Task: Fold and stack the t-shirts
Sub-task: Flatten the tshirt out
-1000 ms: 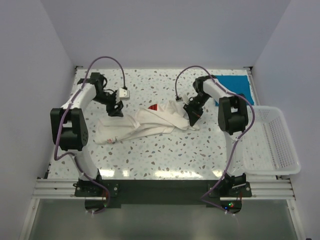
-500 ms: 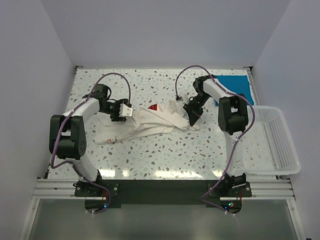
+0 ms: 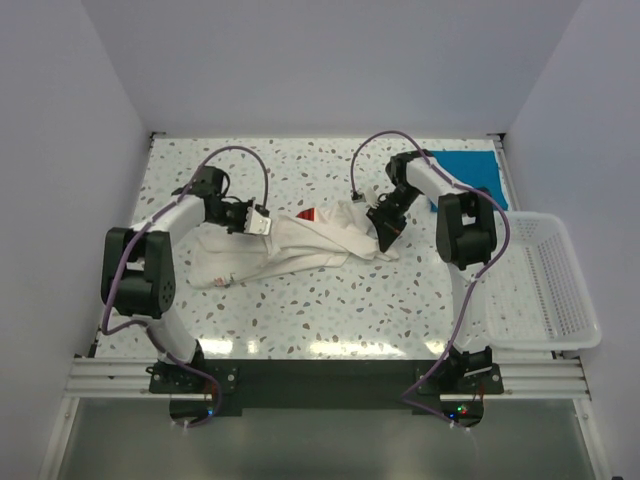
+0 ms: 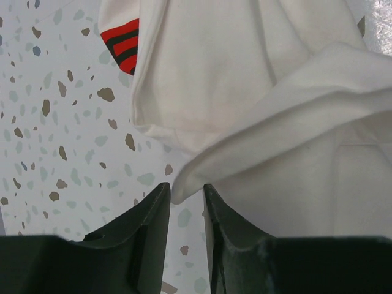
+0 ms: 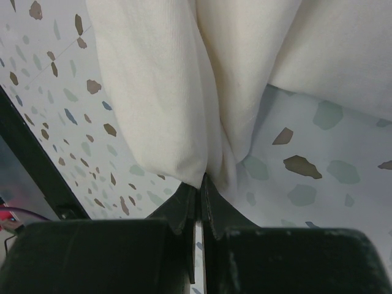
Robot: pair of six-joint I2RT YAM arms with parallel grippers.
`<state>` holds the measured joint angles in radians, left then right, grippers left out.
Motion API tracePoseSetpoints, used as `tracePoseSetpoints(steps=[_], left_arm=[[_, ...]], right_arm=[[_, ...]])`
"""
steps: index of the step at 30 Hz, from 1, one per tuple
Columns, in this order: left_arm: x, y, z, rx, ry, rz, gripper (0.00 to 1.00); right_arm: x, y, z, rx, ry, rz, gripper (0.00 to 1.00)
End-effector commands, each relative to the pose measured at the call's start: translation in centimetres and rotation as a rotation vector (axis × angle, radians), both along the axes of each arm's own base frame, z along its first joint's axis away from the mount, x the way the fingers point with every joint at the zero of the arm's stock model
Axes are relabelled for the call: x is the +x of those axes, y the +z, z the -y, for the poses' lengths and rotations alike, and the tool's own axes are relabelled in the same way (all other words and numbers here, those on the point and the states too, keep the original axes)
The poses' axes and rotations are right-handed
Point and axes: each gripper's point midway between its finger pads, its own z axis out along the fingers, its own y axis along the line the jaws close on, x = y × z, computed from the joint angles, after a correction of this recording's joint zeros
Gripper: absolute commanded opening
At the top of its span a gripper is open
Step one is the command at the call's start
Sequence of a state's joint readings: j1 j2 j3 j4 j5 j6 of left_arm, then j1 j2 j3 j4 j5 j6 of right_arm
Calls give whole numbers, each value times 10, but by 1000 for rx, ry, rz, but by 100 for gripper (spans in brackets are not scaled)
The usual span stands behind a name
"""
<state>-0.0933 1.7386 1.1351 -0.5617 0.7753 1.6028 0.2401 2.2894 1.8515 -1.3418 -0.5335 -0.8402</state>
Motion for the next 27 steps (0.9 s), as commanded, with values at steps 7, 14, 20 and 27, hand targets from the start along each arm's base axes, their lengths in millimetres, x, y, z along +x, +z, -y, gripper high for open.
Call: tracePoseSetpoints(steps=[7,14,20,27], left_arm=[[-2,-3,11,-7,-86,34,46],[-5,-17,15,25,-132,49,54],[-22,-31,9,81,-205,37,60],[-16,-21,14,47,-184,22,36]], right_arm=[[-45,38,13,-56,-3,-186,0],[-45,36,14,-62,-5,-190,0],[-42,37,14,-65,-8,-185,0],[-39,37,12,-62,-13,-179,0]])
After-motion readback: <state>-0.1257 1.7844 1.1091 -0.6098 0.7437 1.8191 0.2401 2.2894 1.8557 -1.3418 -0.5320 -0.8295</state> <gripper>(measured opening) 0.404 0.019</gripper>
